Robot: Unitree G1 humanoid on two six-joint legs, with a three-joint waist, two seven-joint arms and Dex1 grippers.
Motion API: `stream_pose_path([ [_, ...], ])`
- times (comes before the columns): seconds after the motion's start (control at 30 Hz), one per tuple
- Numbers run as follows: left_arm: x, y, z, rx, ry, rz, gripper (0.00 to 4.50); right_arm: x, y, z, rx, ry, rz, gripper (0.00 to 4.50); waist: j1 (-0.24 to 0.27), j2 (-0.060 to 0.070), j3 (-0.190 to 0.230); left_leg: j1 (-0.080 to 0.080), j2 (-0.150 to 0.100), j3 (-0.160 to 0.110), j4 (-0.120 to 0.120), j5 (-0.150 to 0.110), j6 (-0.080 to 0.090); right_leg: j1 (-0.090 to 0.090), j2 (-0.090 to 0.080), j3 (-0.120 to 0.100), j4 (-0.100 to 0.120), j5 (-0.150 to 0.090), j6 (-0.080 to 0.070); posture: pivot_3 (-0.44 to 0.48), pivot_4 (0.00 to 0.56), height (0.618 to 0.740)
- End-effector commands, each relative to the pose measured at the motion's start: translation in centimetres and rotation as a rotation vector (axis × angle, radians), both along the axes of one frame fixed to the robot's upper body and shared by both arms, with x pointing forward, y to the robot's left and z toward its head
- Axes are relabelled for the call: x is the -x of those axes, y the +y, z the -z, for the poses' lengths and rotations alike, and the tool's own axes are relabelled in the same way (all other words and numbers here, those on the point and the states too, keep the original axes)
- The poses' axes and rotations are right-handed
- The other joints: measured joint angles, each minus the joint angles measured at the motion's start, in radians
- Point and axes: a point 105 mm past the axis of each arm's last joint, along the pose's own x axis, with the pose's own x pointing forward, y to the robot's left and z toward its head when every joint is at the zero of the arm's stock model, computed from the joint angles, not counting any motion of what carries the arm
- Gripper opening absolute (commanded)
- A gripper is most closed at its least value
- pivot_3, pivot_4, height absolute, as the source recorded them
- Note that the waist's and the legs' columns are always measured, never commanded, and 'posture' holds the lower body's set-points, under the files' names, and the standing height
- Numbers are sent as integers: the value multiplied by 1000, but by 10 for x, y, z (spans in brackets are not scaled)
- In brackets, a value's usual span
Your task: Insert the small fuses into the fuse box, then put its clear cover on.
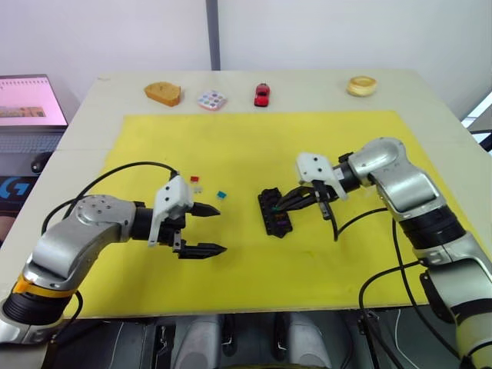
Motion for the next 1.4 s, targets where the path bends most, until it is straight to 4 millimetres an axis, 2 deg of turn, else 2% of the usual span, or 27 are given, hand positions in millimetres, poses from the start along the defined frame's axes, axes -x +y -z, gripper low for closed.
stream_pose_path([
  [0.03, -1, 0, -14, 13, -56, 2, 4480, 5, 0, -7, -19, -15, -9, 0, 0, 0, 0, 0, 0, 0, 0, 0, 0, 0, 0, 0, 0, 0, 0, 0, 150, 740],
  [0.27, -3, 0, -14, 14, -59, 0, 4480, 6, -2, 2, 1, -4, -10, 0, 1, 0, 0, 0, 0, 0, 0, 0, 0, 0, 0, 0, 0, 0, 0, 0, 150, 740],
  [0.37, -4, 1, -15, 13, -60, -5, 4500, 2, -3, 0, -6, -14, 6, 1034, 1, 0, 0, 0, 0, 0, 0, 0, 0, 0, 0, 0, 0, 0, 0, 0, 150, 740],
  [0.63, -6, 5, -17, 15, -63, -20, 4500, -2, -1, -18, -75, -6, 23, 1034, 0, 0, 0, -2, 0, 0, 0, 0, 0, 0, 0, 0, 0, 0, 0, 0, 150, 740],
  [0.77, -6, 6, -18, 15, -67, -25, 4500, 1, -2, -28, -149, 50, 41, 1034, 2, 0, 0, -2, 0, 0, 0, 0, 0, 0, 0, 0, 0, 0, 0, 0, 150, 740],
  [0.97, -6, 12, -20, -9, -70, -17, 4500, 9, -6, -27, -173, 92, 46, 1034, 1, 0, 0, -2, 0, 0, 0, 0, 0, 0, 0, 0, 0, 0, 0, 0, 150, 740],
  [1.1, -9, 12, -25, -9, -79, -17, 4500, 11, 1, -28, -235, 105, 51, 1034, 1, 0, 0, -2, 0, 0, 0, 0, 0, 0, 0, 0, 0, 0, 0, 0, 150, 740],
  [1.23, -14, 16, -29, -20, -88, -20, 4500, 13, 5, -26, -260, 121, 41, 35, 2, 0, 0, -3, 0, 0, 0, 0, 0, -1, 0, 0, 0, 0, 0, 0, 150, 740],
  [1.33, -17, 18, -30, -28, -91, -21, 4500, 10, 7, -22, -272, 118, 44, 35, 1, 0, 0, -3, 0, 0, 0, 0, 0, -1, 0, 0, 1, 0, 0, 0, 150, 740],
  [1.4, -12, 18, -29, -39, -78, -4, 4500, 12, 8, -18, -268, 119, 35, 35, 1, 0, 0, -3, 0, 0, 0, 0, 0, -1, 0, 0, 1, 0, 0, 0, 150, 740],
])
